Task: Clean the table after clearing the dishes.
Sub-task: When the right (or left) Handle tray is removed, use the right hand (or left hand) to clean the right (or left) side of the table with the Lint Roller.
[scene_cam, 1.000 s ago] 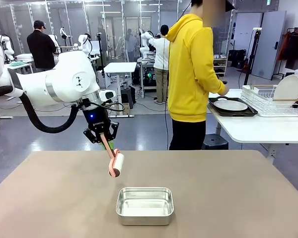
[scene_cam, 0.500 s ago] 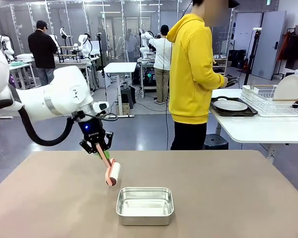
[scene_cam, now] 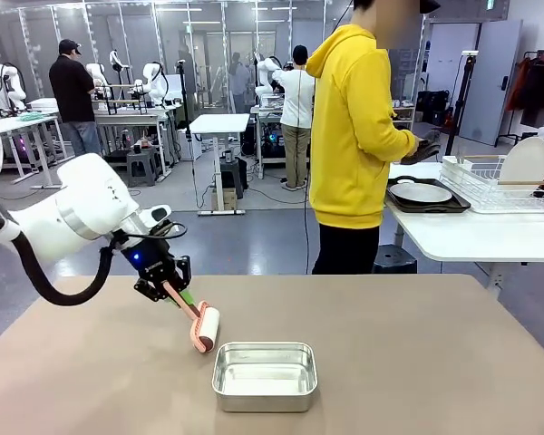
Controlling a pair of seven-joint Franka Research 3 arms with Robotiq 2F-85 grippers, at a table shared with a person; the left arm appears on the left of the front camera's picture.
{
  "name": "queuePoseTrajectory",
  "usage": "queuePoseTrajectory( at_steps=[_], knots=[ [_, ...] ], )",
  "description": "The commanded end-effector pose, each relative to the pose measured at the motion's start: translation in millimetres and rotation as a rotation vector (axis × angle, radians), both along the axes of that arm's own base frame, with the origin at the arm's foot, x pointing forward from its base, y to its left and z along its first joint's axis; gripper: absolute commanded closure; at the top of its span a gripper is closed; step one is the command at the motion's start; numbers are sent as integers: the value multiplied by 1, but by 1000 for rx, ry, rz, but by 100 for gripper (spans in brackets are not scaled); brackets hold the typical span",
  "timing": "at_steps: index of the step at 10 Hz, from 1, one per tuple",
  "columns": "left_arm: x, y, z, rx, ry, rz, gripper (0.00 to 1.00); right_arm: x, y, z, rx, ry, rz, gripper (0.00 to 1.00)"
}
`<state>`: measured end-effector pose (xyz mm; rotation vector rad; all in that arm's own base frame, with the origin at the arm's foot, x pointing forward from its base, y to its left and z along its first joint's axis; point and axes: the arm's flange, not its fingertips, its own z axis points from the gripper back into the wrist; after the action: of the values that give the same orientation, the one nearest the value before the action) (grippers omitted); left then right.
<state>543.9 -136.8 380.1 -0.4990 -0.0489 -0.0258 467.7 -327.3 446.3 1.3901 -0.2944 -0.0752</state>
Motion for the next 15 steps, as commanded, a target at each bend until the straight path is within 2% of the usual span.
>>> queuePoseTrajectory(
  at_steps=[1, 4, 10, 15],
  knots=[
    [-6, 16, -14, -50, -26, -17, 78, -5, 6, 3, 13, -3, -4, 13],
    [-1, 29, -28, 21, 7, 37, 78, -5, 6, 3, 13, -3, -4, 13],
    [-4, 91, -48, 33, -48, -50, 78, -5, 6, 3, 13, -3, -4, 13],
    [-16, 160, -53, 23, -33, 55, 78, -5, 6, 3, 13, -3, -4, 13]
  ],
)
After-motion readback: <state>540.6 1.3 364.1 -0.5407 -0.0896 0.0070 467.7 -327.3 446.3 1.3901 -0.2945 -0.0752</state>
